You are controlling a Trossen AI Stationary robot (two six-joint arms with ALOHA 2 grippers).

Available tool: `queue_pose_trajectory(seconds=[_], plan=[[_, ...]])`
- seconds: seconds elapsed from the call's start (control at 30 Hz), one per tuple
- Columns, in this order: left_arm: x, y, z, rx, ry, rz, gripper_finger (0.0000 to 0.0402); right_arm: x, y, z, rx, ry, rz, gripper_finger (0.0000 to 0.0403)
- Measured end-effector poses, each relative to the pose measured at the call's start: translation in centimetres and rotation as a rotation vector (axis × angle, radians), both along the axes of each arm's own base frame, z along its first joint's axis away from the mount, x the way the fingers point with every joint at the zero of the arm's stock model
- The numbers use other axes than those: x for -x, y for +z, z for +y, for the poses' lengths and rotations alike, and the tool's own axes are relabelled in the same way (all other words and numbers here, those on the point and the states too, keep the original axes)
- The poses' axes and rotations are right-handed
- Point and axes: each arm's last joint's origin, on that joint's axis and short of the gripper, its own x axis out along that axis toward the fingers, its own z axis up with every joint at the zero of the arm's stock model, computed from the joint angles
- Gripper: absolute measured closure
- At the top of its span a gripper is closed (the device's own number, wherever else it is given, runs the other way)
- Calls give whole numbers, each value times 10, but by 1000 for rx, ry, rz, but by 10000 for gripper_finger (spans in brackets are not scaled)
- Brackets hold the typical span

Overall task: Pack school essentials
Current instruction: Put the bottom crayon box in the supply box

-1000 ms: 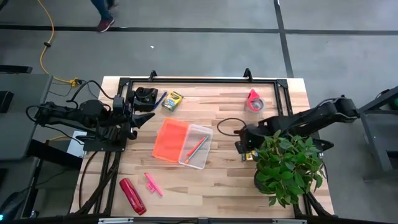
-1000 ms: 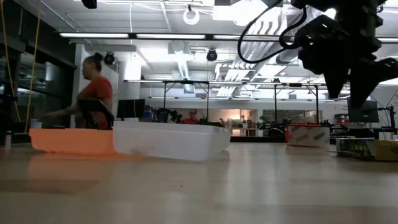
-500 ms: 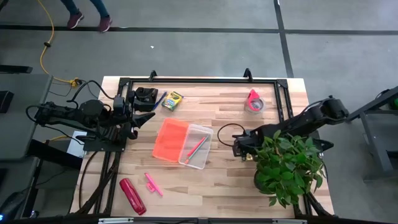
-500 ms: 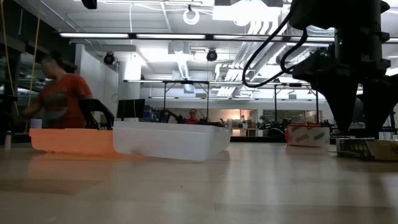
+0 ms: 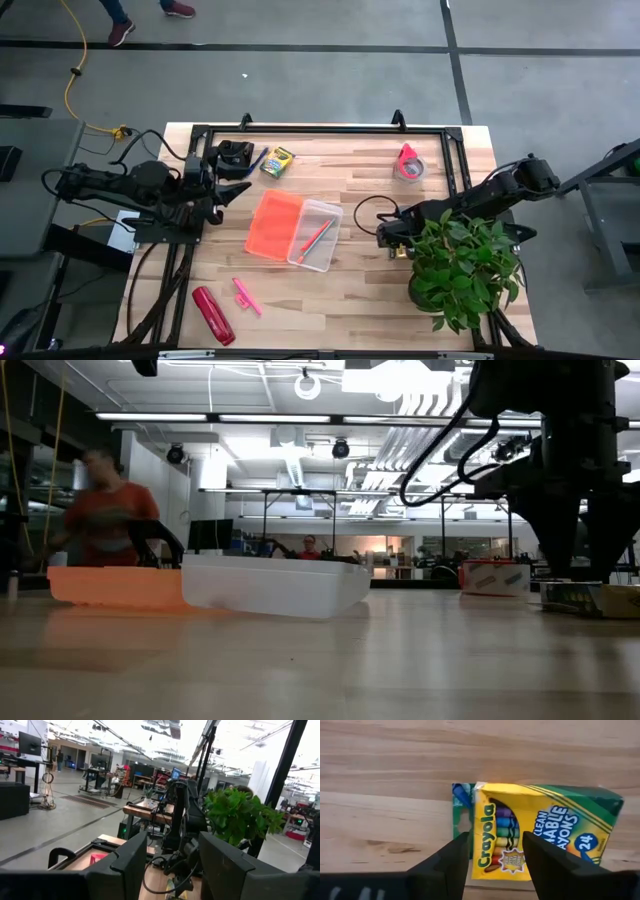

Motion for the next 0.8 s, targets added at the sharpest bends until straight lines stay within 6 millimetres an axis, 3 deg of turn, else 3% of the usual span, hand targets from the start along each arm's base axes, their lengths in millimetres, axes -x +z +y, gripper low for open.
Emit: queue_pose_trajectory(seconds=[0.2,0.63,0.8], plan=[[-4,-3,0,-2,0,32,234,-6,-1,2,-10,-1,-42,254],[-8,-5,0,-4,0,50,234,-9,-17,2,15,-22,35,261],[-8,-5,0,-4,0,50,234,-5,-17,1,34,-21,78,305]])
